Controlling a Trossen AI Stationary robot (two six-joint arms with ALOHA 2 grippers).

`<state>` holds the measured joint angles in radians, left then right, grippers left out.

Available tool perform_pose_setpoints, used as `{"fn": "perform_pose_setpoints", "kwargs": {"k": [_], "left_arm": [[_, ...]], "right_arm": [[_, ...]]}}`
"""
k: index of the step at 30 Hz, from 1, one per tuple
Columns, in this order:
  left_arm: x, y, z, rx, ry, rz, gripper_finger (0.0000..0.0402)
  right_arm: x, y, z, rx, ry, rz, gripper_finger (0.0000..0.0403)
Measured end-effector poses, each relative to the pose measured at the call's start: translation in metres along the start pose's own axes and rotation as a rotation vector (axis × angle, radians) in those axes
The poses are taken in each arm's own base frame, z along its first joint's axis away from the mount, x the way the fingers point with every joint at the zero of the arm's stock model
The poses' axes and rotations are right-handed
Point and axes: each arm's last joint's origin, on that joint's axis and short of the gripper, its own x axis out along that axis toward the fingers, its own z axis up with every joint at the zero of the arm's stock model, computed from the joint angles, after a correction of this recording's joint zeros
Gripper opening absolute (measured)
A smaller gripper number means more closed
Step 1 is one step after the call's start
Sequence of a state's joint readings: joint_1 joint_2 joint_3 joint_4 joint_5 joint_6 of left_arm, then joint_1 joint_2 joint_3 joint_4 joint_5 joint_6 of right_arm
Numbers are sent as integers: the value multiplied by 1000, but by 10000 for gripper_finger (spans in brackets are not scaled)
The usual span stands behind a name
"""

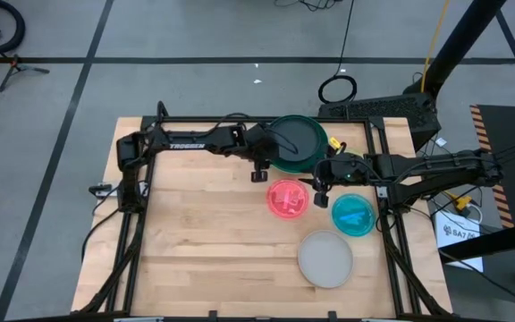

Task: Stack plastic plates
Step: Stack the blue plate on top of the black plate

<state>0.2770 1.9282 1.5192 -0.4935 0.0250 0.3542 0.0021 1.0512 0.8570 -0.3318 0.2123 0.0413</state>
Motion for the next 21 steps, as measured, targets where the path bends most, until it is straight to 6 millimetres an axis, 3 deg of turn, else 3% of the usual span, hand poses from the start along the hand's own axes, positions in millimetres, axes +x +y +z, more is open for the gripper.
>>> {"fn": "perform_pose_setpoints", "kwargs": {"k": [7, 21], "left_arm": [[-34, -13, -7, 2, -21, 21, 124], [-101, -24, -80, -171, -212, 113, 124]], "right_arm": [[0, 0, 0, 32, 2, -6, 105], [2, 0, 13, 248, -140, -52, 105]]}}
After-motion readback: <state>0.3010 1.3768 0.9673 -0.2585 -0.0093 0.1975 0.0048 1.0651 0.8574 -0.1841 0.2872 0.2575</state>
